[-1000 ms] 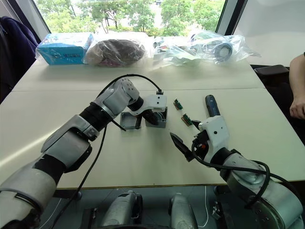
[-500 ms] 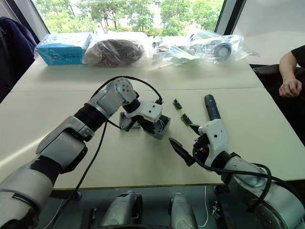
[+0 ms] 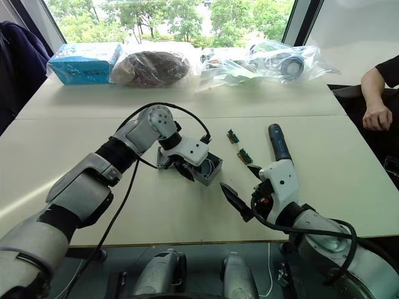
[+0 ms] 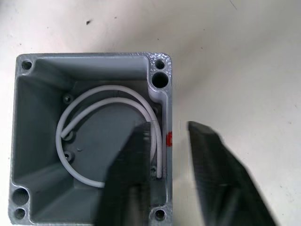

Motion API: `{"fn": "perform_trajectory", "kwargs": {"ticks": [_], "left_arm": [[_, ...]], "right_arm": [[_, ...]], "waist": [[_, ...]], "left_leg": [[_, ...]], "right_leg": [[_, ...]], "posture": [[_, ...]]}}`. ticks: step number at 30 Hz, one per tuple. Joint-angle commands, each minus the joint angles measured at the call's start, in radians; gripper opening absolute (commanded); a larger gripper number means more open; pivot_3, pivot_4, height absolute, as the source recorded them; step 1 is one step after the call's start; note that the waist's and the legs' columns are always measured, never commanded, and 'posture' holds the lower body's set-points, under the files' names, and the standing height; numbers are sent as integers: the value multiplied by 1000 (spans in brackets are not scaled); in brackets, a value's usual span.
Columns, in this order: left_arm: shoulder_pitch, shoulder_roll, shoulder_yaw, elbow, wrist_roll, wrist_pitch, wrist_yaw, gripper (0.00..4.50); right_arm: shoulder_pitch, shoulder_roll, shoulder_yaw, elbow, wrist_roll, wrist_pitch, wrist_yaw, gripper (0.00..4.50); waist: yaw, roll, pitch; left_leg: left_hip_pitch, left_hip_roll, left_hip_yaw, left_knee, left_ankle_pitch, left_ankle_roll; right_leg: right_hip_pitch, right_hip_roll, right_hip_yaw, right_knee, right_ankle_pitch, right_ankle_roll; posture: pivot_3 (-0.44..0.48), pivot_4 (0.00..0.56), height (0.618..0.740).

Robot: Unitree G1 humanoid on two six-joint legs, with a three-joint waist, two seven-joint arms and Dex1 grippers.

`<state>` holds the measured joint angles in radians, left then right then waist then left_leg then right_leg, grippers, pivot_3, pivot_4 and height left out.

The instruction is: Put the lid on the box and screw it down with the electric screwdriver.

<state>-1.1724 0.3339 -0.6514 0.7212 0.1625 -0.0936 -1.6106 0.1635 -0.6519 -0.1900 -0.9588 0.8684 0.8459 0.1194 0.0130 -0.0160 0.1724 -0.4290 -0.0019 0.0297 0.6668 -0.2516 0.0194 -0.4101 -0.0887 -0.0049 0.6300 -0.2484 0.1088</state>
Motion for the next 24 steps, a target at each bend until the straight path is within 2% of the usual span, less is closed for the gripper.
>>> {"fn": "perform_trajectory", "kwargs": {"ticks": [1, 4, 8, 12, 15, 17, 19, 22, 24], "left_arm": [[-24, 14, 32, -54, -41, 31, -4, 2714], [-33, 52, 44, -122, -94, 131, -4, 2714], [-9, 171, 195, -345, -147, 473, 33, 2714], [18, 203, 240, -466, -144, 681, 119, 2714], [66, 249, 328, -581, -96, 1007, 305, 2714], [95, 224, 381, -679, -69, 1325, 442, 2714], [118, 213, 415, -745, -79, 1508, 524, 2714], [165, 194, 453, -803, -91, 1671, 637, 2714], [204, 182, 478, -813, -95, 1706, 705, 2714]], "right_arm": [[-11, -26, -23, -27, 9, -3, 19, 4500], [-22, -56, -23, -25, 17, 1, 44, 4500], [-146, -161, -13, 46, 56, 23, 166, 4500], [-219, -203, 7, 97, 63, 27, 232, 4500], [-356, -210, 107, 167, 12, 15, 309, 4500], [-436, -216, 193, 224, -79, -40, 387, 4500], [-476, -208, 249, 238, -137, -61, 412, 4500], [-490, -206, 294, 235, -202, -78, 428, 4500], [-485, -214, 333, 226, -258, -91, 438, 4500]], "waist": [[0, 0, 0], [-1, 0, 0], [-12, 0, 1], [-7, 1, 0], [-5, 1, 0], [-11, 0, 1], [-13, 0, 1], [-5, 0, 1], [-3, 0, 1]], "left_leg": [[0, 0, 0, 0, 0, 0], [0, 0, 0, 0, 0, 0], [0, 1, 0, 0, 0, 0], [2, 1, -1, -1, 0, 0], [2, 1, -2, -1, 0, 0], [2, 1, -2, 0, 0, 0], [2, 1, -2, 0, 0, 0], [2, 1, -2, 0, 0, 0], [2, 0, -2, 0, 0, 0]], "right_leg": [[0, 0, 0, 0, 0, 0], [0, 0, 0, 0, 0, 0], [-1, 1, 0, 1, 0, 0], [1, 1, 0, 1, 0, 1], [1, 1, -1, 2, 0, 2], [1, 1, -1, 3, 0, 3], [1, 2, -1, 3, 0, 3], [1, 2, -1, 3, -1, 4], [1, 1, -1, 3, -1, 4]], "posture": [[0, 150, 740], [0, 150, 740], [0, 150, 740], [0, 150, 740], [0, 150, 740], [0, 150, 740], [0, 150, 740], [0, 150, 740], [0, 150, 740]]}}
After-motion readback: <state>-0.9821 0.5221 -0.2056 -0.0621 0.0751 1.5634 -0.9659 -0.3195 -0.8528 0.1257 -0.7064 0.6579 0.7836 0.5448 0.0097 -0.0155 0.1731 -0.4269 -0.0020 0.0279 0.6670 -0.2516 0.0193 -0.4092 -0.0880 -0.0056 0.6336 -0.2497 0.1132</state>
